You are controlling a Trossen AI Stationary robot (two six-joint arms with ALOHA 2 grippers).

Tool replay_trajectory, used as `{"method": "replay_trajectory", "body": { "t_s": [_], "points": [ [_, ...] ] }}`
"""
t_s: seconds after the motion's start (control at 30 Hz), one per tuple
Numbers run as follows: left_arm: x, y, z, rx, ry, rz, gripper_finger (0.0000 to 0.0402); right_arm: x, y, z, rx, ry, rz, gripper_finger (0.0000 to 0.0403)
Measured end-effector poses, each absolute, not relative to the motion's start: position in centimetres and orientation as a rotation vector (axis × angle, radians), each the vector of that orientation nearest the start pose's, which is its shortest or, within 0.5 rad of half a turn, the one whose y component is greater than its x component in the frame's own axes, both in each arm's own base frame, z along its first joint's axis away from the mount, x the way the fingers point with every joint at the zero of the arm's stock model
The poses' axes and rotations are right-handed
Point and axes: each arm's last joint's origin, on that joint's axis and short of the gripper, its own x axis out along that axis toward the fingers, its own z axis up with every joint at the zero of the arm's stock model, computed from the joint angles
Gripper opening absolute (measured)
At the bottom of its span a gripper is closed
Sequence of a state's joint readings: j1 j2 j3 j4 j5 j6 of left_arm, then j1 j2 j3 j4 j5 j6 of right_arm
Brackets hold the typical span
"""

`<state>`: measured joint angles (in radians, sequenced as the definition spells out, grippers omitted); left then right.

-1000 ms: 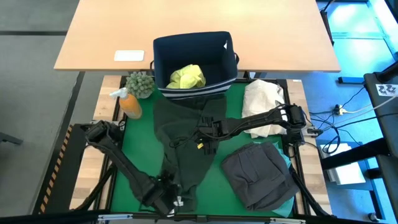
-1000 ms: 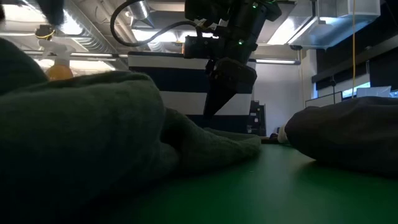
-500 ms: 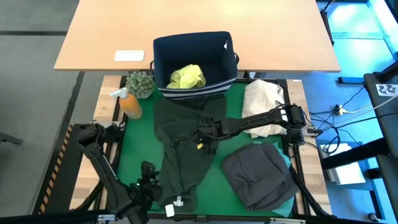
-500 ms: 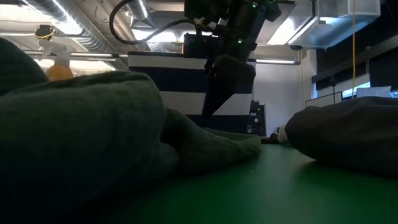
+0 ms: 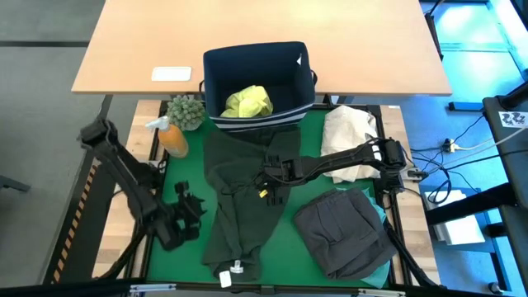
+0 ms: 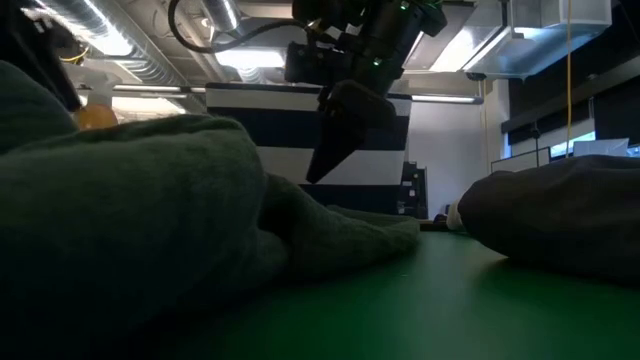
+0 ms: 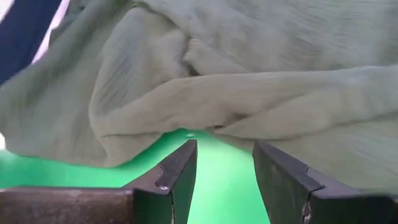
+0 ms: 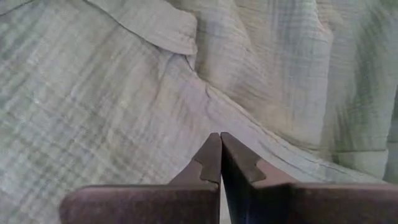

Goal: Fold laundry
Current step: Fold the green polo shirt

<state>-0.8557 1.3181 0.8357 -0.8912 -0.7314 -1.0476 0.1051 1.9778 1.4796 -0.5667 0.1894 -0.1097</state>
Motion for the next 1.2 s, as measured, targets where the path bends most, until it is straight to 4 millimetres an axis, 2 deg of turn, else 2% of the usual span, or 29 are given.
{"method": "replay_trajectory", "body": {
  "t_s": [0.13,0.23,0.5,0.8,1.03,1.2],
  "points": [
    [15.1,-12.3,19.6,-0.055,0.840,0.383,0.0151,41.3,3.9,19.7,-0.244,1.065,-0.005,0.0005],
    [15.1,-11.1,18.9,-0.081,0.846,0.372,0.0151,41.3,4.0,19.7,-0.207,1.065,0.018,0.0005],
    [15.9,-9.5,17.6,-0.089,0.890,0.339,0.0151,41.2,6.7,19.9,-0.240,1.023,0.065,0.0005],
    [17.0,-10.0,18.2,-0.130,0.796,0.273,0.0151,40.9,8.8,19.9,-0.265,1.005,0.111,0.0005],
    [17.9,-11.6,19.4,-0.206,0.646,0.159,0.0151,40.8,9.2,19.9,-0.258,1.003,0.113,0.0005],
    [17.6,-12.4,19.6,-0.210,0.609,0.134,0.0151,40.8,9.2,19.9,-0.242,1.004,0.103,0.0005]
  ]
}}
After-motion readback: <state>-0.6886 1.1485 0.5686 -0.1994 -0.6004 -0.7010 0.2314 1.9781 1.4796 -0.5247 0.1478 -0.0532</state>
